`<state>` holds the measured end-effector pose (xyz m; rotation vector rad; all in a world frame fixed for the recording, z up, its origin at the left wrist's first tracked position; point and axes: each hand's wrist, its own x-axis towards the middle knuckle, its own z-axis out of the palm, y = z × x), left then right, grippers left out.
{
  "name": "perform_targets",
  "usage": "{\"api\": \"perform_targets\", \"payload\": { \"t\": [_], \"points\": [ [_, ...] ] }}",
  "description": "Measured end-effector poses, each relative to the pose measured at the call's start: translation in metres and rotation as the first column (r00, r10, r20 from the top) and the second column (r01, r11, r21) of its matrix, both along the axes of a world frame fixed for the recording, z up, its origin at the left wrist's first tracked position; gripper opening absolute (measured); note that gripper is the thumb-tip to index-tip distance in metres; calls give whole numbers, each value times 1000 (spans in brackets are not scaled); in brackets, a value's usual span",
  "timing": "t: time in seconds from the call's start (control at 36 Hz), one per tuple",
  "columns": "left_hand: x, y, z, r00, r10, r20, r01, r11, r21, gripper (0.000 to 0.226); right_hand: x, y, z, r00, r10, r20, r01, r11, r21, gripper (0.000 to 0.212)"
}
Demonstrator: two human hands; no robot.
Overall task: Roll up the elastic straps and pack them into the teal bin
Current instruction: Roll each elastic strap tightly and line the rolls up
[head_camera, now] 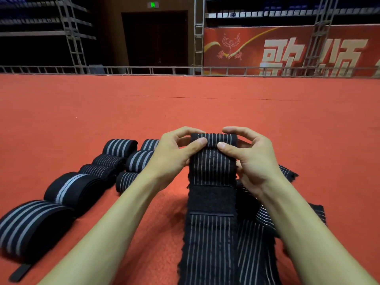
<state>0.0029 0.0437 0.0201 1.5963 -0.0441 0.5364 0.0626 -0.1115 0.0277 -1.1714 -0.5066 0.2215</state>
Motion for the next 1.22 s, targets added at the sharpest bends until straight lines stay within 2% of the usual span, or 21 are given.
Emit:
{"api": "perform_targets", "payload": {
  "t": [0.14, 0.25, 0.33, 0.44, 0.53, 0.61, 0.72, 0.89, 1.0, 1.03, 1.11, 1.22],
  "points": [
    [1, 3, -3, 994, 68, 91, -77, 993, 93, 21, -2, 0, 1, 997, 56, -53, -57, 998, -16, 30],
    [1, 4, -2, 982, 86, 169, -100, 992, 74, 27, -3, 3, 1, 991, 114, -75, -120, 989, -85, 12],
    [1, 3, -2, 980, 57, 189, -68, 996, 55, 32, -4, 5, 1, 993, 83, -79, -90, 992, -85, 13],
    [0, 5, -3, 990, -14, 139, 8, 999, 43, 33, -4, 3, 1, 997, 52, -52, -54, 998, -25, 1],
    [-1, 5, -2, 990, -97, 104, 101, 994, -34, 23, 0, 2, -2, 999, 50, 4, -50, 999, -12, 12],
    [1, 4, -1, 993, -115, 29, 118, 989, -94, 14, 2, 1, -4, 997, 23, 67, -22, 1000, -18, 23],
    [2, 1, -2, 998, -40, -57, 39, 999, -19, 7, 3, 2, -5, 997, 10, 75, -11, 1000, 16, 30],
    [3, 3, -2, 994, 68, 90, -74, 995, 67, 14, 2, 2, -4, 996, 82, -44, -84, 996, -28, 27],
    [3, 4, -2, 981, 110, 162, -124, 989, 82, 26, 3, 2, -6, 991, 121, -58, -128, 982, -138, 9],
    [2, 4, -2, 979, 111, 172, -128, 988, 92, 27, 2, 3, -7, 990, 124, -63, -132, 980, -148, 10],
    [3, 3, -3, 975, 105, 194, -129, 985, 116, 33, 2, 5, -5, 995, 73, -64, -82, 984, -156, 19],
    [4, 0, -5, 982, 52, 179, -73, 991, 108, 30, 3, 4, -6, 999, 26, -25, -28, 996, -87, 4]
  ]
}}
